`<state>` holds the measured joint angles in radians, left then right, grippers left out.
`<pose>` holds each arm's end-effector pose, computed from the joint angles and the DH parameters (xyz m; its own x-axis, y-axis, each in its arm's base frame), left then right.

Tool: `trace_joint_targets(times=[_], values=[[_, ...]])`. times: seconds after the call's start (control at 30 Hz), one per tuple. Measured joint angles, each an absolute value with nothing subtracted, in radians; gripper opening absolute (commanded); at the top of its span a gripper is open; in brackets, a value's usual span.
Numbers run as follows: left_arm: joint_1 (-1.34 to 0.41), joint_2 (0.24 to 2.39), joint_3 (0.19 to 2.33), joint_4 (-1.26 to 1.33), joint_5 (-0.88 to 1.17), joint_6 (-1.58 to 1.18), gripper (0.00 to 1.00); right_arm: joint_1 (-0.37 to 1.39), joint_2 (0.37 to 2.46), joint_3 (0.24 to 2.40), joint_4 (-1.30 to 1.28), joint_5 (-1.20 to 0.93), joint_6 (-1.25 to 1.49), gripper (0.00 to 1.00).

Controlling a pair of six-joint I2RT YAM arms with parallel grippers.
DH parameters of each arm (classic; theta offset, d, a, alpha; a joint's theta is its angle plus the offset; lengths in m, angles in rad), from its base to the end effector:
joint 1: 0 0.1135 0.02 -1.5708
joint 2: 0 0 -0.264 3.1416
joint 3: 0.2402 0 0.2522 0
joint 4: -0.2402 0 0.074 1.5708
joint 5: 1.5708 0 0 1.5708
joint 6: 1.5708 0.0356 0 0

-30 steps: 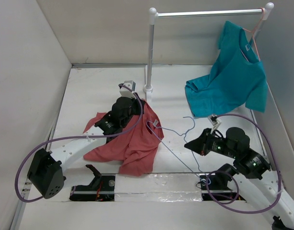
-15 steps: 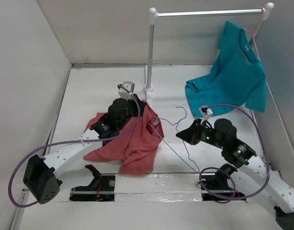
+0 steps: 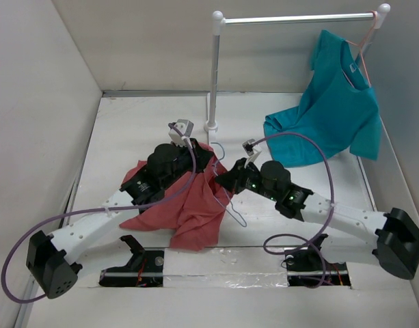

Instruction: Place the t-shirt on the hanger

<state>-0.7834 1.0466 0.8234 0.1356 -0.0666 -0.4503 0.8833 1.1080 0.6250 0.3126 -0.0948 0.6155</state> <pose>0.1782 -0.1741 0.3368 -0.3418 -0.2725 -0.8994 0.5647 0.7055 -0.4283 0.1591 0.1991 0.2705 -0.5663 0.2161 -0.7954 -0.6144 0.5326 0.5821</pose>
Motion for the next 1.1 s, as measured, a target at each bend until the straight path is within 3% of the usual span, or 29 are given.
trace_joint_targets(times=[0.2,0.47,0.97,1.1], values=[[-0.783,0.943,0.849,0.099,-0.026,-0.457,0.0,0.889,1.27,0.663,0.521,-0.029,0.595,0.0],[-0.783,0.9,0.851,0.067,0.009,-0.488,0.0,0.899,1.32,0.663,0.781,0.046,0.587,0.0],[-0.784,0.894,0.879,0.035,0.023,-0.503,0.0,0.997,1.118,0.571,0.915,0.257,0.467,0.0],[-0.784,0.894,0.879,0.026,0.025,-0.498,0.22,1.015,1.115,0.571,0.946,0.292,0.439,0.0]])
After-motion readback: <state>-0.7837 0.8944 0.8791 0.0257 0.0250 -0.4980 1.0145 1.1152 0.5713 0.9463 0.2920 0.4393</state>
